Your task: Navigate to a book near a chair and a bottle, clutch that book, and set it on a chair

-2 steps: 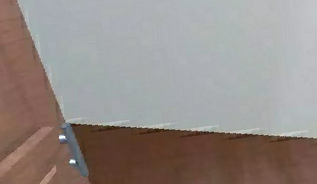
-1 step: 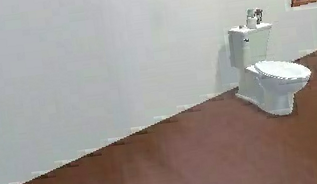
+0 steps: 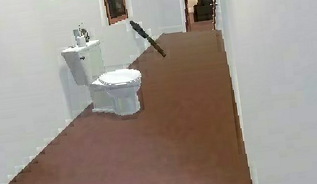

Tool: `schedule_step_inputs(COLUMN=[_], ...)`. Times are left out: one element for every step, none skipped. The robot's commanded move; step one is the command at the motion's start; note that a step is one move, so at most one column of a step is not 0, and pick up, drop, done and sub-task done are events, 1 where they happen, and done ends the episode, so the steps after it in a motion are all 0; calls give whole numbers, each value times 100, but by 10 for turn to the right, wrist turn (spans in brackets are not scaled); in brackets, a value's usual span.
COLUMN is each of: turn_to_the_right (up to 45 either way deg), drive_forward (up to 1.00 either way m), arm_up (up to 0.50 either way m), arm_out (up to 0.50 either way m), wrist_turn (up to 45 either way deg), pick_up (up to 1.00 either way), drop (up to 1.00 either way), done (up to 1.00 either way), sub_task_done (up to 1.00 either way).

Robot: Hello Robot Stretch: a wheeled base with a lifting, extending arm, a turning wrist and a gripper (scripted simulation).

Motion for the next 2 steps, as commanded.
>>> schedule_step_inputs(turn_to_the_right=[120, 0], drive_forward=[0, 100], arm_up=[0, 0], arm_out=[0, 0], wrist_turn=[0, 0], pick_up=[0, 0], drop=[0, 0], done=[0, 0], sub_task_done=[0, 0])
